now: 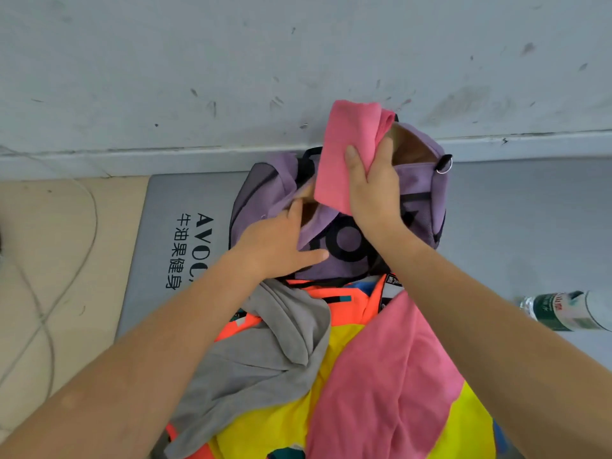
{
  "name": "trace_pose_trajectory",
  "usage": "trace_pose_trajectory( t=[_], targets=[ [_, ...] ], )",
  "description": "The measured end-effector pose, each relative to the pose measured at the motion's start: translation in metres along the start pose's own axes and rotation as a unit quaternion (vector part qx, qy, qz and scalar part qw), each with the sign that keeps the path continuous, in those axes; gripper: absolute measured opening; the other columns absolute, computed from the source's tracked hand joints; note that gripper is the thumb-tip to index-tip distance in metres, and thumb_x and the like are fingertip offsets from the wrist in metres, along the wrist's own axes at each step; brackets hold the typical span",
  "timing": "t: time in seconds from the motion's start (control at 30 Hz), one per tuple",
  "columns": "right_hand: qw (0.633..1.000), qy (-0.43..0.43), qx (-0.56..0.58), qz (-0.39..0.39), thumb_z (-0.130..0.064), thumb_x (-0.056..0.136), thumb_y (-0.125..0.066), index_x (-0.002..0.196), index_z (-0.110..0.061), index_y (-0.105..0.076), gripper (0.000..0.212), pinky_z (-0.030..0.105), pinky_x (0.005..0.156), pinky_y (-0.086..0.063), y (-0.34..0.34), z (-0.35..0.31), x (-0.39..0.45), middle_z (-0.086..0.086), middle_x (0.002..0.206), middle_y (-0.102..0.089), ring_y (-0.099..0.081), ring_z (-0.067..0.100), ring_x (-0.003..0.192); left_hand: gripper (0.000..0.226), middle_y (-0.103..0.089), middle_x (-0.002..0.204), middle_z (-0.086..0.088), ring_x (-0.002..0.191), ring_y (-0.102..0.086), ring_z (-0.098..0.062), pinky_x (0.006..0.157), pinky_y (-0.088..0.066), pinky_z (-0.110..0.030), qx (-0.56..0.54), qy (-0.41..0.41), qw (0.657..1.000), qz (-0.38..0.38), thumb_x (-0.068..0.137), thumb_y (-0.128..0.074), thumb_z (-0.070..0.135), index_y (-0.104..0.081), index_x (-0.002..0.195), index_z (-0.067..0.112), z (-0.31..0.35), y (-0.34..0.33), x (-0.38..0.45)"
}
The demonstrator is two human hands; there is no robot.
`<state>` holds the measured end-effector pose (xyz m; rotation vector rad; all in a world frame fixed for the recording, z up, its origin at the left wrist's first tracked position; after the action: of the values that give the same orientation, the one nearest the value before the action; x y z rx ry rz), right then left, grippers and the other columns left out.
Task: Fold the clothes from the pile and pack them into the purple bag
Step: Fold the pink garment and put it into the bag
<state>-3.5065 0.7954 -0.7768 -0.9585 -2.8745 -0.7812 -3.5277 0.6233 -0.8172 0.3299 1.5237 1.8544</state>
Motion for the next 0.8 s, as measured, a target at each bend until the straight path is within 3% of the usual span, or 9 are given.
trace_pose_trajectory(
  t=[0.13,0.2,0.3,0.37,0.43,0.53,0.6,0.7,0.8],
  targets=[
    [0.988,0.072,-0.091,-0.102,-0.032,0.099,-0.050,0.117,-0.008,-0.039,0.032,0.037,0.056,-0.040,-0.006,0.008,-0.007,0.009,0.082,-0.061,-0.060,0.033,0.071,0.108,-0.019,0.161,-0.009,0.114,-0.057,-0.028,0.065,-0.046,-0.035,-0.009,0.021,0.998,0.055,0.079,-0.054,0.071,-0.004,0.155,0.013,-0.015,0.006,0.000],
    [0.961,0.121,-0.185,-0.165,-0.029,0.099,-0.052,0.125,-0.002,-0.041,0.039,0.035,0.064,-0.036,0.002,0.019,-0.009,0.019,0.088,-0.064,-0.062,0.038,0.078,0.112,-0.012,0.162,-0.005,0.134,-0.042,-0.026,0.086,-0.052,-0.044,-0.049,0.030,0.995,0.081,0.078,-0.057,0.071,0.000,0.155,0.014,-0.023,0.010,0.000],
    [0.887,0.090,-0.330,-0.311,-0.028,0.099,-0.051,0.140,-0.004,-0.035,0.050,0.043,0.075,-0.046,0.013,0.041,-0.013,0.026,0.105,-0.065,-0.063,0.042,0.093,0.116,-0.007,0.164,-0.002,0.147,-0.020,-0.020,0.107,-0.041,-0.047,-0.117,0.034,0.986,0.113,0.076,-0.063,0.068,0.003,0.156,0.016,-0.030,0.018,-0.004],
    [0.800,0.025,-0.433,-0.415,-0.031,0.098,-0.052,0.146,-0.011,-0.032,0.056,0.038,0.088,-0.046,0.019,0.054,-0.018,0.021,0.119,-0.063,-0.060,0.038,0.107,0.117,-0.009,0.164,-0.002,0.147,-0.021,-0.018,0.110,-0.038,-0.043,-0.153,0.038,0.979,0.128,0.076,-0.067,0.064,0.005,0.156,0.019,-0.035,0.020,-0.006],
    [0.774,-0.022,-0.453,-0.443,-0.035,0.095,-0.056,0.136,-0.010,-0.046,0.049,0.033,0.087,-0.042,0.023,0.055,-0.019,0.018,0.124,-0.062,-0.058,0.034,0.111,0.115,-0.017,0.163,-0.003,0.142,-0.034,-0.020,0.105,-0.040,-0.037,-0.174,0.044,0.978,0.108,0.077,-0.067,0.063,0.009,0.154,0.026,-0.038,0.019,-0.009],
    [0.858,-0.081,-0.351,-0.367,-0.042,0.091,-0.061,0.116,-0.003,-0.060,0.046,0.030,0.074,-0.037,0.014,0.043,-0.008,0.017,0.111,-0.065,-0.059,0.032,0.097,0.102,-0.050,0.142,-0.006,0.116,-0.058,-0.024,0.092,-0.045,-0.034,-0.138,0.024,0.985,0.097,0.079,-0.063,0.064,-0.003,0.154,0.028,-0.039,0.011,-0.012],
    [0.916,-0.197,-0.167,-0.306,-0.043,0.087,-0.066,0.113,-0.003,-0.061,0.048,0.032,0.073,-0.044,0.000,0.034,0.000,0.011,0.102,-0.065,-0.060,0.028,0.089,0.095,-0.067,0.104,0.002,0.093,-0.063,-0.022,0.093,-0.049,-0.042,-0.138,0.017,0.986,0.093,0.080,-0.058,0.068,-0.015,0.152,0.025,-0.038,0.006,-0.014],
    [0.909,-0.355,0.089,-0.197,-0.035,0.086,-0.071,0.124,-0.002,-0.056,0.053,0.044,0.086,-0.056,-0.027,0.026,0.006,0.014,0.111,-0.067,-0.066,0.030,0.098,0.096,-0.054,0.067,0.017,0.083,-0.061,-0.020,0.099,-0.044,-0.046,-0.171,0.016,0.982,0.079,0.079,-0.051,0.073,-0.011,0.154,0.029,-0.041,-0.002,-0.020],
    [0.915,-0.340,0.211,-0.049,-0.034,0.093,-0.062,0.131,-0.005,-0.049,0.049,0.043,0.087,-0.055,-0.050,0.019,0.012,0.009,0.114,-0.062,-0.062,0.026,0.100,0.098,-0.058,0.064,0.016,0.100,-0.057,-0.022,0.108,-0.034,-0.043,-0.174,0.017,0.981,0.080,0.078,-0.044,0.073,-0.003,0.156,0.030,-0.045,-0.007,-0.028]
  ],
)
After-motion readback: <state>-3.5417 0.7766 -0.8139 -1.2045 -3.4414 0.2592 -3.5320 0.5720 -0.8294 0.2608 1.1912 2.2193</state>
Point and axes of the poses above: each hand's wrist, its own x-axis towards the middle knuckle, its own y-axis out of the back of the hand, z = x × y, the point moved 3 cm from there along x, towards the middle knuckle
